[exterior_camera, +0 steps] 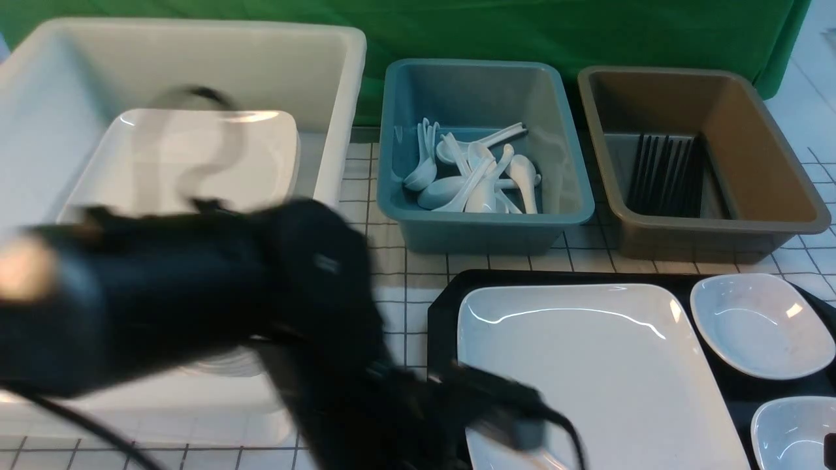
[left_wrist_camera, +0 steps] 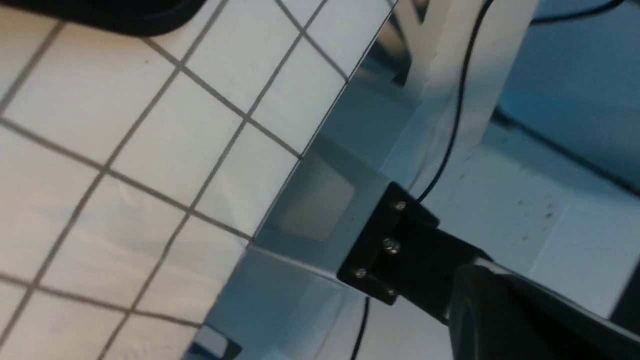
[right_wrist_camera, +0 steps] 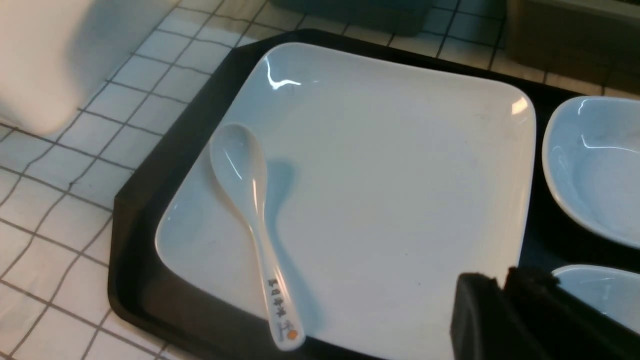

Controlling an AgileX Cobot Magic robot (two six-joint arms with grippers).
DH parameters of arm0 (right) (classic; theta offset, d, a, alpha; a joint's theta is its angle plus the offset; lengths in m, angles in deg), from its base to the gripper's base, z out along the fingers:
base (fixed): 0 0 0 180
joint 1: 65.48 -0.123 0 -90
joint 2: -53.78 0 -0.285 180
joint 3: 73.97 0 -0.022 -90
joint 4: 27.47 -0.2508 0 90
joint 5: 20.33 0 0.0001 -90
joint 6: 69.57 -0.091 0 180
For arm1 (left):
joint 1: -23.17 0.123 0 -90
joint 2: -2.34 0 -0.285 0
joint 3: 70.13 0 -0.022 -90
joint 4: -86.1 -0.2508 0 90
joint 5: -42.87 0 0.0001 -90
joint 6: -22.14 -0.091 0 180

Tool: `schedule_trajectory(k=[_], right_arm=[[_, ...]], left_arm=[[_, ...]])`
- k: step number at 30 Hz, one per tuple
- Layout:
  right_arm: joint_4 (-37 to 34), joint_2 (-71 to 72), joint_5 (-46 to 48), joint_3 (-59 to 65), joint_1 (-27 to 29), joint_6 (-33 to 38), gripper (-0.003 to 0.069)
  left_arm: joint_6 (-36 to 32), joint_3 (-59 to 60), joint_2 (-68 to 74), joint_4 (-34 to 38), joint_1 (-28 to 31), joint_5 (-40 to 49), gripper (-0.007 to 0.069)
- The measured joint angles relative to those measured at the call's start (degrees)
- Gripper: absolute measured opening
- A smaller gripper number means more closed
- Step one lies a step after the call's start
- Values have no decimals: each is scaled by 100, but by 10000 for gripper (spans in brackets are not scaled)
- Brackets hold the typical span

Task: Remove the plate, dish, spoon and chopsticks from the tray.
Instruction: Use the left arm to grab a soup spoon from the plate

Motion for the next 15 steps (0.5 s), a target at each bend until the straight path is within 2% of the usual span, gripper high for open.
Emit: schedule_trajectory(k=[2,5,11,15], right_arm=[[0,0,0,0,0,0,124],[0,0,-7,0,0,0,125],[0,0,-14,0,0,0,125],[0,0,-14,0,0,0,134]], left_arm=[[-57,-524,525,-302,-461,-5,10],[-95,-1247,957,-631,-850,-58,22],[-112,-2107,1207,-1522,-1103,-813,70],[-99,-2222,1276,-2288,-1131,-1706,179]])
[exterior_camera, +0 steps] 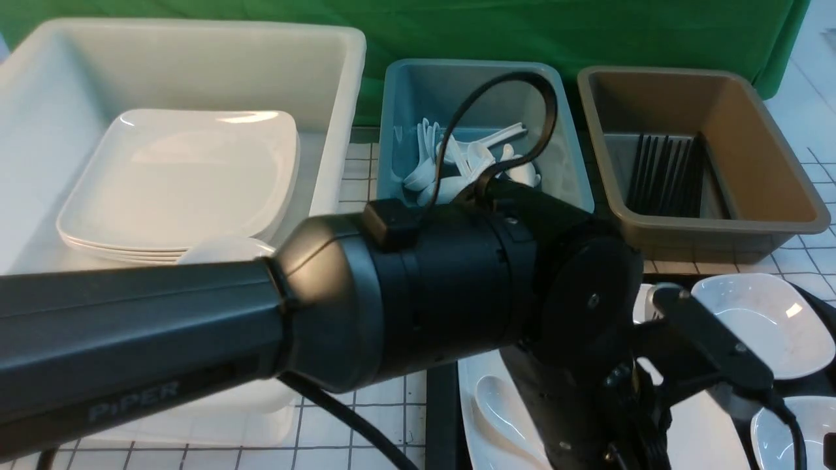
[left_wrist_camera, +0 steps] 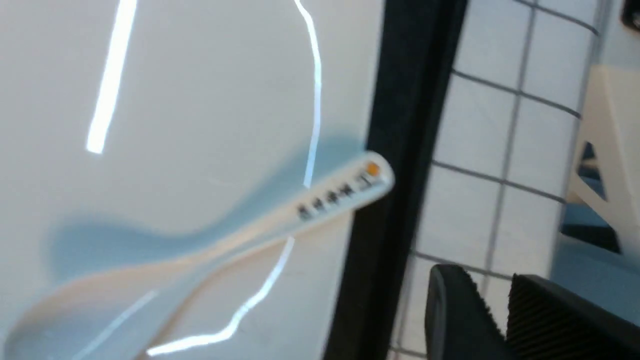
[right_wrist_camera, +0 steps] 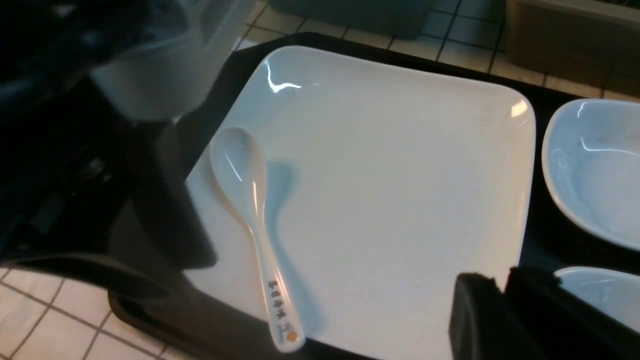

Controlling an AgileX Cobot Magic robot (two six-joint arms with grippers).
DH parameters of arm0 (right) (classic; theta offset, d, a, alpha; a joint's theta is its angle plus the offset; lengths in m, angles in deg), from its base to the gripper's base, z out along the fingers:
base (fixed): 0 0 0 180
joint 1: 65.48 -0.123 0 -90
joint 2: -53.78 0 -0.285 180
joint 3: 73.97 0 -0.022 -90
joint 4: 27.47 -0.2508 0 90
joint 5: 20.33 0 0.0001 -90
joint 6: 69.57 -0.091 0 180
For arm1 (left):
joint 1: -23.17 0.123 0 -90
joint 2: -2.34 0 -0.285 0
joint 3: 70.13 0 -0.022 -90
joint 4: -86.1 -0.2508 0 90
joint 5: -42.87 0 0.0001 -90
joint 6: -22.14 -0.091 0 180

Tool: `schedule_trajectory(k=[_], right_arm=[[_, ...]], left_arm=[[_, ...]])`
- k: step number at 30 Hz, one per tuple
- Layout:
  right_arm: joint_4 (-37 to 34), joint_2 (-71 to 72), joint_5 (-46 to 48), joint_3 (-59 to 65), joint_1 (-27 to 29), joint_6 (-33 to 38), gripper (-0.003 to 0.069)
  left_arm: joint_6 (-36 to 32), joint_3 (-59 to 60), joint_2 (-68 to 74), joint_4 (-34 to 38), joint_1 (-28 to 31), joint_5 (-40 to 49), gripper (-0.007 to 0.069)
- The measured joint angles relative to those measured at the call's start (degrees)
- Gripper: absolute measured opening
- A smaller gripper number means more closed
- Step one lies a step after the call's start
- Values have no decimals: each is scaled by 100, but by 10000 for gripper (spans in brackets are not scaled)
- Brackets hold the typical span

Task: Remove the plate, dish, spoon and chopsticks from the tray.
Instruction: Use the left arm to grab a soup spoon from the plate

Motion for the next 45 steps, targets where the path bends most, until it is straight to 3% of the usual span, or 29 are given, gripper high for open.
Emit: schedule_trajectory(k=[5,11,21,31,38,45], right_arm=[[0,0,-3,0,0,0,140],[0,0,-3,0,0,0,150],[0,0,-3,0,0,0,160],[0,0,-3,0,0,0,167],[0,0,-3,0,0,0,174],[0,0,-3,0,0,0,179]], left_arm=[[-135,0,166,-299,0,-239,305],[-1304,0,596,-370,-6,-311,465],[-1909,0,1127,-783,-6,-723,511],[-2247,0,1155,-805,-6,-1080,451],[-2280,-13,1406,-760,-6,-1119,363],[-2098,-38,1393,-225,-6,-927,163]])
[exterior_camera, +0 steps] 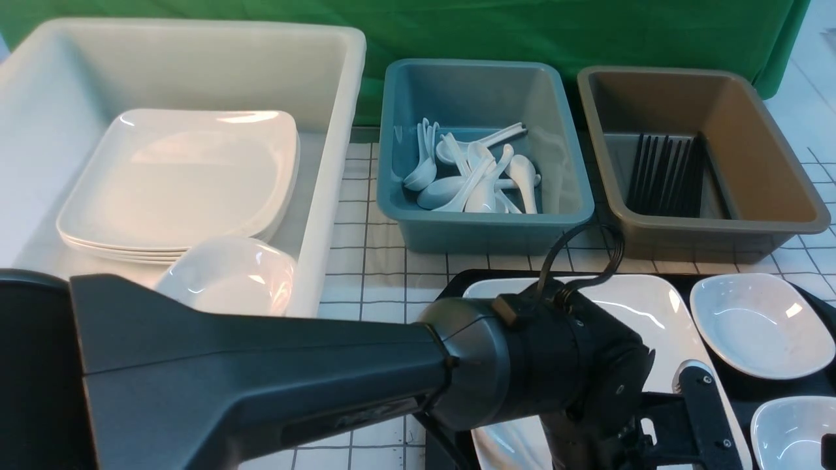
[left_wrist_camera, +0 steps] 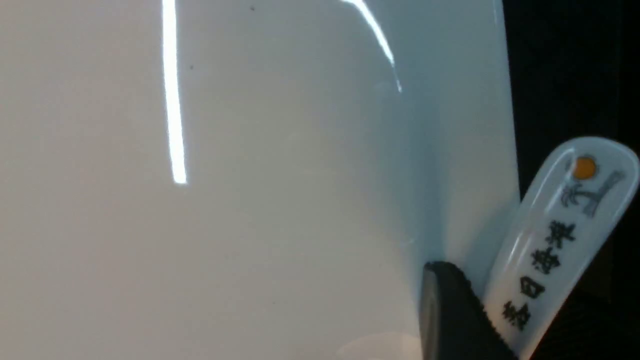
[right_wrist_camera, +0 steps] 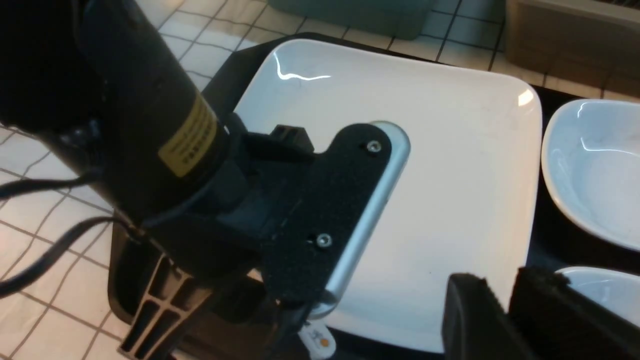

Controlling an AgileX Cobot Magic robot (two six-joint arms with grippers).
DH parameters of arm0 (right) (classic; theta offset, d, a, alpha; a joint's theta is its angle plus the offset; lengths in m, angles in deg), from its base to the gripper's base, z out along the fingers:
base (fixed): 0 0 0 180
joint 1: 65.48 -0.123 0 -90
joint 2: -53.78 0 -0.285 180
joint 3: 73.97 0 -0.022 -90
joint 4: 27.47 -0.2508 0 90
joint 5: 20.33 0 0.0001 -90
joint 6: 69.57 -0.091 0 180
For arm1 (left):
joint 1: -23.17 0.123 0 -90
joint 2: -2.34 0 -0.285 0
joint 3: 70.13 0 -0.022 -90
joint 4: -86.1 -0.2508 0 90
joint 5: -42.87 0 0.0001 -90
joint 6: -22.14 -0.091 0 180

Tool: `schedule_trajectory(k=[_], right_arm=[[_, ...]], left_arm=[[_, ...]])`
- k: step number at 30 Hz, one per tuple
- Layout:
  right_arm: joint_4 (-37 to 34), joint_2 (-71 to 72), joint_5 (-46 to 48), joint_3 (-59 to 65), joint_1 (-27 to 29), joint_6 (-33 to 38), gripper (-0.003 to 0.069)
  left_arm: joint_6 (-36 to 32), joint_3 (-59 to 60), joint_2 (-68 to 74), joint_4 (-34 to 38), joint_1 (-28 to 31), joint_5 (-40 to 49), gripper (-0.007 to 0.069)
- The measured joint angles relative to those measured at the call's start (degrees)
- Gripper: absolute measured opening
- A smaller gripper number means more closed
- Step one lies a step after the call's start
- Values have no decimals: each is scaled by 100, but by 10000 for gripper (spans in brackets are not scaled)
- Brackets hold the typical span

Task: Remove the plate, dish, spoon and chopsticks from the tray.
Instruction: Use the left arm to grab a soup spoon from the plate

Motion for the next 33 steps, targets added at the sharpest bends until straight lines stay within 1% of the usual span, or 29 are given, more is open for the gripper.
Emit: schedule_trajectory(k=[3,6,13,21,33], right_arm=[[0,0,0,0,0,0,180],[0,0,0,0,0,0,180],[0,0,0,0,0,0,181],[0,0,0,0,0,0,194],[0,0,0,0,0,0,206]], left_arm=[[14,0,-38,150,0,145,89],[14,0,-75,187,0,183,59],[14,0,-81,272,0,361,48],[14,0,-93,600,0,883,41],[14,0,-99,748,0,1097,38]])
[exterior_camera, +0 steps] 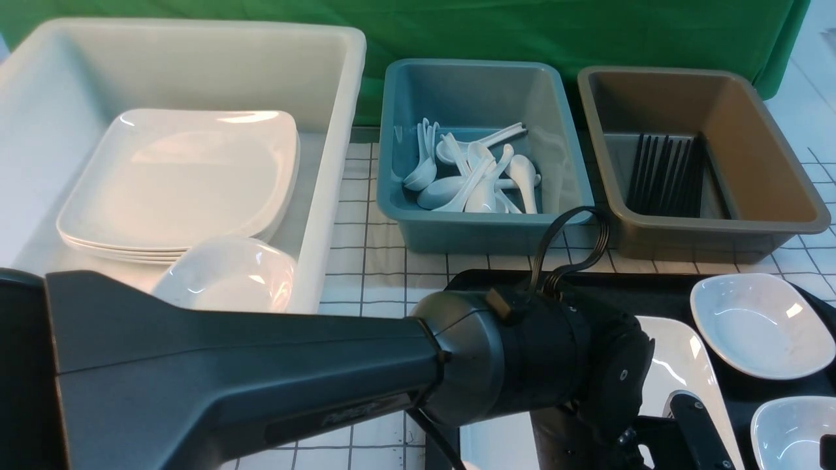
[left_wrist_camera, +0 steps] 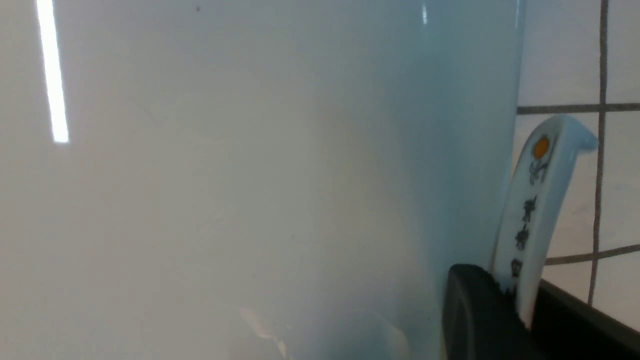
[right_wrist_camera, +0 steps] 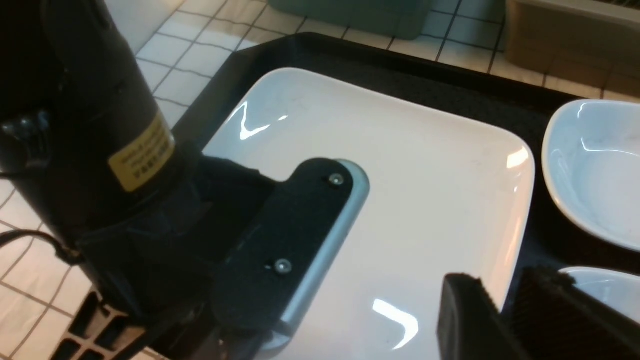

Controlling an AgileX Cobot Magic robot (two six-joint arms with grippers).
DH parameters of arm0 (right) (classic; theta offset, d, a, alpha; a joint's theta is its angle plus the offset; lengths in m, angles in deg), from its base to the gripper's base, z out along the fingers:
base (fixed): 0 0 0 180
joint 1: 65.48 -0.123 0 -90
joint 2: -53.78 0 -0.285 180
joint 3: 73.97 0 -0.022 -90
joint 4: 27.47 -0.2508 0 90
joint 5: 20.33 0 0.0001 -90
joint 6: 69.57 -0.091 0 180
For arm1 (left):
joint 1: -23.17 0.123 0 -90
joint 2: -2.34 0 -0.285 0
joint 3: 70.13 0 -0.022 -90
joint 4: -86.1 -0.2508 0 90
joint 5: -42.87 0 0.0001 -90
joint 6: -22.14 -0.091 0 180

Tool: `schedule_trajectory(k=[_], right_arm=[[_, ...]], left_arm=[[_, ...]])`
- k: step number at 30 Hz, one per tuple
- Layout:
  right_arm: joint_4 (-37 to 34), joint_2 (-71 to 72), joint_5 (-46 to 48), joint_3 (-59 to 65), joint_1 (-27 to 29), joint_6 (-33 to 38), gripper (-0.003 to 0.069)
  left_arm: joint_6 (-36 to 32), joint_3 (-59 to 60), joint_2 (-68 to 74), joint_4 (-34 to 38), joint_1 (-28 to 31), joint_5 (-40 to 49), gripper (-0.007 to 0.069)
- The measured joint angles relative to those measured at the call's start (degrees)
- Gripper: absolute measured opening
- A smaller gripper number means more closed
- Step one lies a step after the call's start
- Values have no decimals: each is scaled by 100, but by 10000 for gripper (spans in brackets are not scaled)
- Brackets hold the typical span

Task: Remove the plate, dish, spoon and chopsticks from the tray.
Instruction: Use the left arm to grab a soup spoon from the plate

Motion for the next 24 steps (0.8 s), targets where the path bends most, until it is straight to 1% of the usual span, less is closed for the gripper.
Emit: schedule_trajectory(k=[9,13,16,17,19,24], right_arm=[[0,0,0,0,0,0,209],[0,0,0,0,0,0,211],[0,0,0,0,0,0,215],[0,0,0,0,0,0,216],[0,0,0,0,0,0,218],[0,0,0,0,0,0,221]], left_arm=[[0,0,0,5,0,6,36],[110,-61,0,-7,0,104,36],[257,-308,18,-19,0,570,30],[257,-328,19,-19,0,604,30],[313,-613,19,-8,0,1003,29],[326,-1216,19,-15,0,1433,29]])
